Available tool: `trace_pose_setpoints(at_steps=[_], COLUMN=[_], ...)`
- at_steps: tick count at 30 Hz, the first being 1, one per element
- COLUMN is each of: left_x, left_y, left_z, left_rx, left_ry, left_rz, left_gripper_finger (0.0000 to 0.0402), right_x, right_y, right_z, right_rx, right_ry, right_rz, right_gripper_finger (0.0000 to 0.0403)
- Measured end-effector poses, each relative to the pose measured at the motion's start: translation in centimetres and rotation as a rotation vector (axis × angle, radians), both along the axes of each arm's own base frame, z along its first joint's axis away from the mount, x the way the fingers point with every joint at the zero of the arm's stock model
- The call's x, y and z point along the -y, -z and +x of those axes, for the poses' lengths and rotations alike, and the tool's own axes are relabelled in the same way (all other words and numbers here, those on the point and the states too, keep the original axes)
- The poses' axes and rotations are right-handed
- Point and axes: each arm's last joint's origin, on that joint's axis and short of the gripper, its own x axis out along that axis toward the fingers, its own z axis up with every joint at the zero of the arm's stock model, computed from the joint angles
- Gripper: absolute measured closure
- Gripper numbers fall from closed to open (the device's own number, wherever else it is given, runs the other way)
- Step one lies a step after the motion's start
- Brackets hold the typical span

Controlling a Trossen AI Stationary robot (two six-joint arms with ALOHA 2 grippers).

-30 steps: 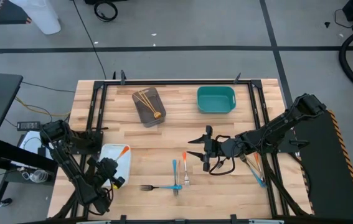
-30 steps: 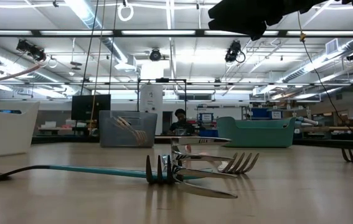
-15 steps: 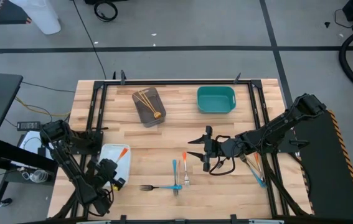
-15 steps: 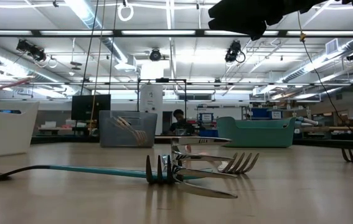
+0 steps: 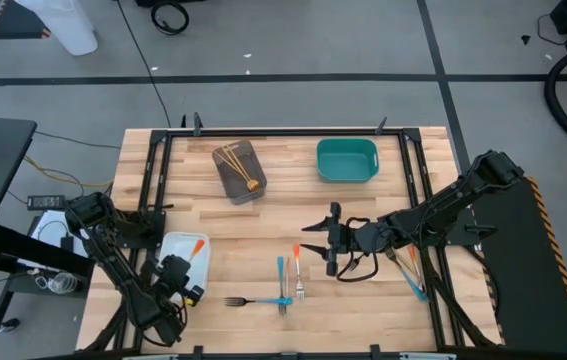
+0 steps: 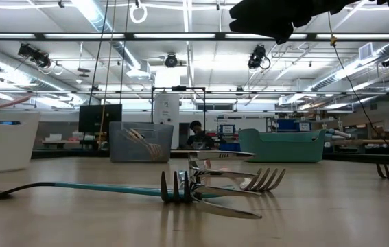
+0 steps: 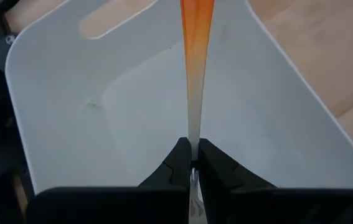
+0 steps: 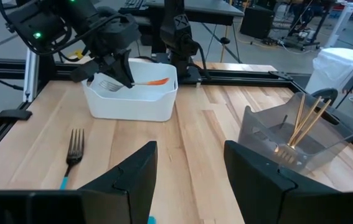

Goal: Sort silverware by color (type)
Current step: Put the orange fork into the white bin

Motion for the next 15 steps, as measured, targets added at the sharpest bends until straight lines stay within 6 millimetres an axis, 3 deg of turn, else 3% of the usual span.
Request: trace_pose_setpoints(at_steps=[15], left_x=[-0.01], left_y=[0.00], left_z=[-0.03], left_rx=[-0.008], left_ry=[-0.003], left_rz=[-0.002], left_gripper_finger=[0.0381], right_x=[-0.03], right_y=[0.04], right_z=[-0.01], right_rx=[-0.005], right_ry=[-0.011], right_rz=[0.002], right_gripper_finger=[0.0206])
